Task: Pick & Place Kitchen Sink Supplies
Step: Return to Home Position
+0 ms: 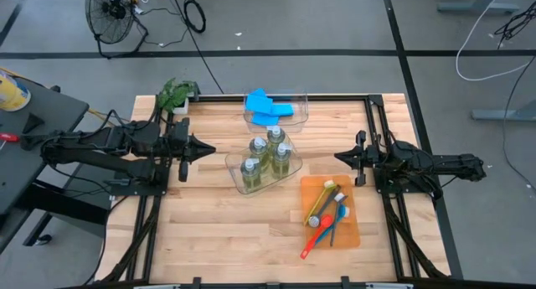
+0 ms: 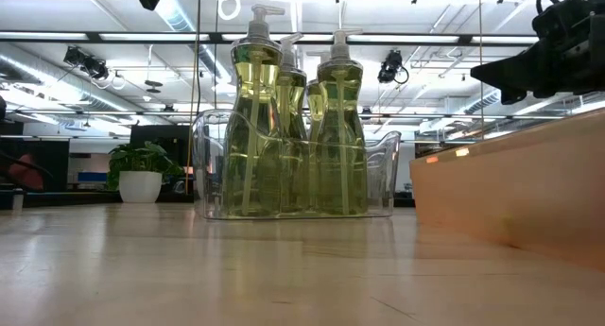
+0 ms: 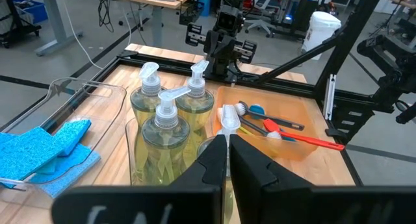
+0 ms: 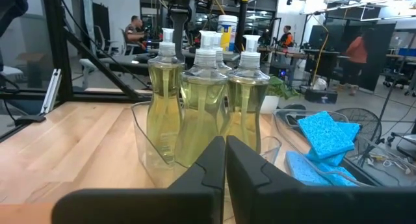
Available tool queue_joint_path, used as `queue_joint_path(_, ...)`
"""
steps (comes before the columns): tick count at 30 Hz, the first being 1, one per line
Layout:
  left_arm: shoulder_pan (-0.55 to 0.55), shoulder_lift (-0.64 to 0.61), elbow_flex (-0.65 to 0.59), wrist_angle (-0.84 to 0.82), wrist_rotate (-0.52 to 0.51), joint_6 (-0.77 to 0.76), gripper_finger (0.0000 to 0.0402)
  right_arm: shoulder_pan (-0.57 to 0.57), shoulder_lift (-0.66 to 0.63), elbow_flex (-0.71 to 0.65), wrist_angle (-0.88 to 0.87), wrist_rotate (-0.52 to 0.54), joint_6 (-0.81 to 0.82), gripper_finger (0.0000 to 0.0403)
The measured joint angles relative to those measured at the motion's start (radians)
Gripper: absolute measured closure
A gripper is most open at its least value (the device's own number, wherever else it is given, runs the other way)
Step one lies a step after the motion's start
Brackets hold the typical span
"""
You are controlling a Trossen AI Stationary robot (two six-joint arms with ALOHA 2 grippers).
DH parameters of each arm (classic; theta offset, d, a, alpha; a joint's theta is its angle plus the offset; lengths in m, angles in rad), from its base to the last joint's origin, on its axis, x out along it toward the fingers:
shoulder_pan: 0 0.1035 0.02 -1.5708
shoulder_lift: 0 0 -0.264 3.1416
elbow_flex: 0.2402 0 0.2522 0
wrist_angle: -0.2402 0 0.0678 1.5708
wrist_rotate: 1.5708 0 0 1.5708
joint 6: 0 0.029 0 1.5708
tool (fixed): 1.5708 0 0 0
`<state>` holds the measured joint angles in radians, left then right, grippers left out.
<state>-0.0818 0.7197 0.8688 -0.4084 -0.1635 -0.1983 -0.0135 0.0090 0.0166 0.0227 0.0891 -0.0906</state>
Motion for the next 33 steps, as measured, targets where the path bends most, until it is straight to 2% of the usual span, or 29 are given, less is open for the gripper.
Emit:
queue_joint_path(16, 0.004, -0.012, -0.022, 0.045, 0.0, 0.008, 0.0378, 0.0, 0.0, 0.0, 0.0, 0.0, 0.0, 0.0388)
queue_joint_path(19, 0.014, -0.03, -0.095, 0.102, 0.0, 0.004, 0.0378, 0.0, 0.0, 0.0, 0.0, 0.0, 0.0, 0.0388)
queue_joint_path(27, 0.036, -0.18, -0.398, 0.442, 0.0, 0.011, 0.0378, 0.0, 0.0, 0.0, 0.0, 0.0, 0.0, 0.0388)
queue_joint_path(33, 0.036, -0.307, -0.534, 0.541, 0.009, 0.008, 0.0378, 0.0, 0.0, 0.0, 0.0, 0.001, 0.0, 0.0388)
